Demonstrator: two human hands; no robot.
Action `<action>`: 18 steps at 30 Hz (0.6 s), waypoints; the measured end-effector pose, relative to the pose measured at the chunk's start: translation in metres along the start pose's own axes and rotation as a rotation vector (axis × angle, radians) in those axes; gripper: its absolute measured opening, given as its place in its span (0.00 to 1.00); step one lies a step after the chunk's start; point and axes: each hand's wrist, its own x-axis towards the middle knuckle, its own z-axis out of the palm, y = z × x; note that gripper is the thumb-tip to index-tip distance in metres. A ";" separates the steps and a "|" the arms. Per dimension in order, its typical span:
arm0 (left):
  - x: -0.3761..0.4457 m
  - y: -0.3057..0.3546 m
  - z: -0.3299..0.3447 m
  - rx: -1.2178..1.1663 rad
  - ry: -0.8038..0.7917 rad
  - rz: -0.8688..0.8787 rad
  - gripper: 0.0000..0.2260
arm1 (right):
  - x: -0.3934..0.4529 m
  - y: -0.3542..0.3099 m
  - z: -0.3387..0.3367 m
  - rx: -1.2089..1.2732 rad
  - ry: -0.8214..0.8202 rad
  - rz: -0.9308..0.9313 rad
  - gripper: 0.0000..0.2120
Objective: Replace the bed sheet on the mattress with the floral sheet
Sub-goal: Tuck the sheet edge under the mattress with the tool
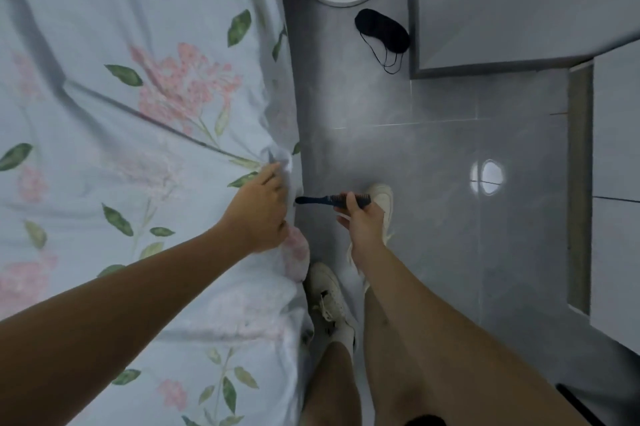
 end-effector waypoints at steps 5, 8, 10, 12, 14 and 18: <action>0.031 -0.005 -0.007 0.105 -0.050 0.107 0.32 | 0.022 -0.019 0.000 -0.070 0.001 -0.009 0.05; 0.046 -0.011 -0.010 0.009 -0.024 0.101 0.29 | 0.034 -0.027 -0.001 -0.091 -0.018 -0.017 0.06; 0.048 -0.017 -0.014 -0.135 0.080 0.114 0.25 | 0.039 -0.033 0.001 -0.092 -0.018 -0.023 0.07; 0.042 -0.024 -0.016 -0.213 0.253 0.185 0.19 | 0.045 -0.037 0.005 -0.109 -0.017 -0.037 0.07; 0.033 -0.034 -0.013 -0.231 0.381 0.250 0.13 | 0.050 -0.042 0.009 -0.106 -0.012 -0.040 0.07; 0.023 -0.049 0.001 -0.213 0.192 0.229 0.21 | 0.051 -0.042 0.031 -0.114 -0.050 0.001 0.07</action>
